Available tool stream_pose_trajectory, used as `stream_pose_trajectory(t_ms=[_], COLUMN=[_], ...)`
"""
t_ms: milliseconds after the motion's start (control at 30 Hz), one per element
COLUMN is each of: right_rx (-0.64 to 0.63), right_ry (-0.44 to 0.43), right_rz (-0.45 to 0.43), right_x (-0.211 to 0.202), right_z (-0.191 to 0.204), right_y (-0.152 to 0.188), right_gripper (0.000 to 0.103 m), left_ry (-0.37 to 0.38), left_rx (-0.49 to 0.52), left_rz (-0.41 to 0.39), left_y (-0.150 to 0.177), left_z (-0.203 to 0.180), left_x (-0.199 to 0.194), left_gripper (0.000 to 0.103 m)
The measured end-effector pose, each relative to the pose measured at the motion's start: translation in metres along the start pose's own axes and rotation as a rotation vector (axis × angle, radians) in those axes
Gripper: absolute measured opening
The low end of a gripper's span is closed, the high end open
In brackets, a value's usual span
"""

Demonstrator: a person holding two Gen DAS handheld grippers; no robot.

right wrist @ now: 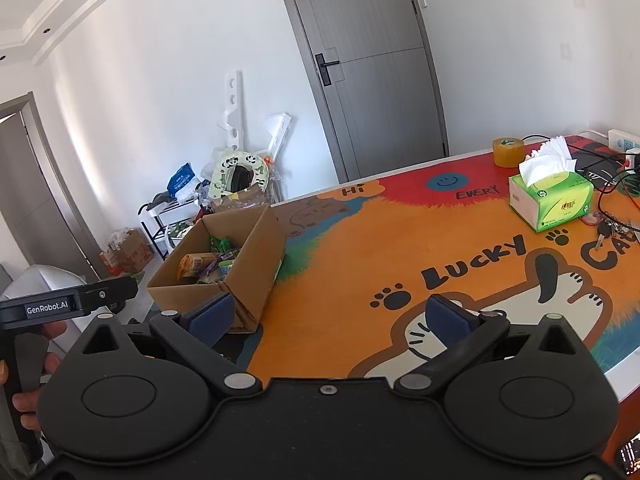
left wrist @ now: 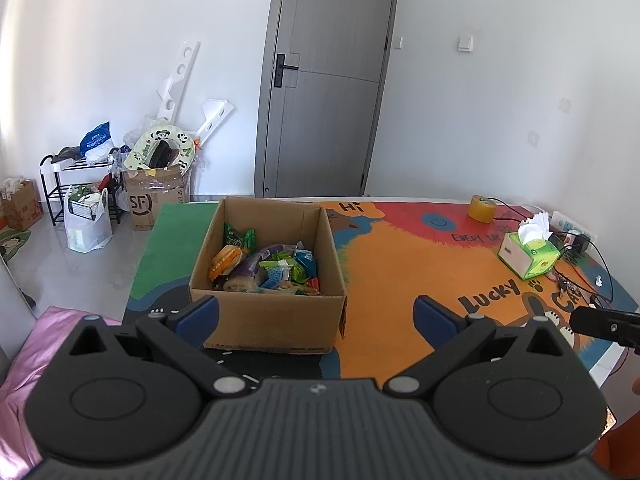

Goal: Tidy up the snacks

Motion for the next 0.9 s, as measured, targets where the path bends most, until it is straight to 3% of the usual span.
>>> stream_pose_trajectory(t_ms=[900], right_rx=[0.01], right_ry=[-0.002], right_rz=[0.001], right_x=[0.002], right_z=[-0.001], right_y=[0.004], right_gripper=[0.103], left_ry=[0.025], left_rx=[0.03], left_rz=[-0.005], left_y=[0.005], left_z=[-0.011], left_x=[-0.003], left_gripper=[0.102])
Point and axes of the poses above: each gripper's, at about its wrist camera, not at the fingertips, and x roughly the way its jaws point, z to its left, y to its underside, the point moved 10 cm from there along x, roughly the way its jaws point, and after that the axes turned 15 degrees about -y, right-handed, at the moved point
